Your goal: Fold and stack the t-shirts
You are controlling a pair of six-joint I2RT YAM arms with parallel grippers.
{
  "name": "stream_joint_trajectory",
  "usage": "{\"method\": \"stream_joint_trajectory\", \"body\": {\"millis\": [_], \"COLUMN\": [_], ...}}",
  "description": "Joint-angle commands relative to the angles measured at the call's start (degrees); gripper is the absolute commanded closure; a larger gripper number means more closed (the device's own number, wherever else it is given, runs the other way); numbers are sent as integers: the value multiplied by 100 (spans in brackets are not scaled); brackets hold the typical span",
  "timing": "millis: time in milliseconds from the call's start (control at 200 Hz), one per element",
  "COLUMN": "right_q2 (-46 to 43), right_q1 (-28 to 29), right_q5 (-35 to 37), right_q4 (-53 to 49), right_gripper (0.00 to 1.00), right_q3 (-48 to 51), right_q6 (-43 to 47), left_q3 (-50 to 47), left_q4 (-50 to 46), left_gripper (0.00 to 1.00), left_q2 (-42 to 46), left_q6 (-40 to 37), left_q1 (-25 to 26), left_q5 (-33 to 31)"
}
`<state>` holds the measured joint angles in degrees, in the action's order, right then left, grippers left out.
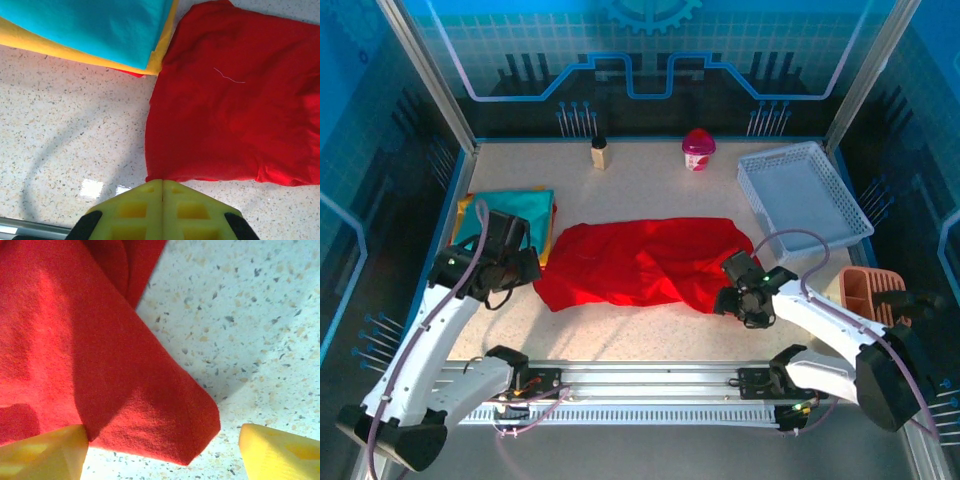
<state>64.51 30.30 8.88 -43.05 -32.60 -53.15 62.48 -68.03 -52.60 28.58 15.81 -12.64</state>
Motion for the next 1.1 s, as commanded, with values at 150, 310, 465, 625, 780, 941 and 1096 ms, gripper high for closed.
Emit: {"method": "stream_joint_trajectory", "body": {"millis": [150,310,465,625,780,941,1096], "right_q2": [335,205,264,1016,2358,3293,2780], "right_q1": [-201,-413,-578,-917,-1177,-1217,-1358], "right_q5": [-81,-120,108,49,-411,-343,-295], "right_q4": [188,-68,-446,-639,-702,-869,-632], "right_gripper": [67,98,99,98,91,31,15], "right_q3": [-336,-770,-1668,-2846,-3889,-4412,-4087], "right_q6": [239,657,1210,1939,2472,2781,2712], "left_q3": [-34,-42,-99,217,202,118,54], "left_q4": [288,306,419,137,266,309,404], "left_gripper": [100,100,100,100,100,100,100], "left_q2": [-26,-60,-96,-158,-89,2,-80], "left_q6": [-118,-167,-307,-663,-683,-631,-645], "left_q1": [-174,-227,-261,-337,-447,-465,-474], "left_q5": [73,109,209,-119,-13,56,201]}}
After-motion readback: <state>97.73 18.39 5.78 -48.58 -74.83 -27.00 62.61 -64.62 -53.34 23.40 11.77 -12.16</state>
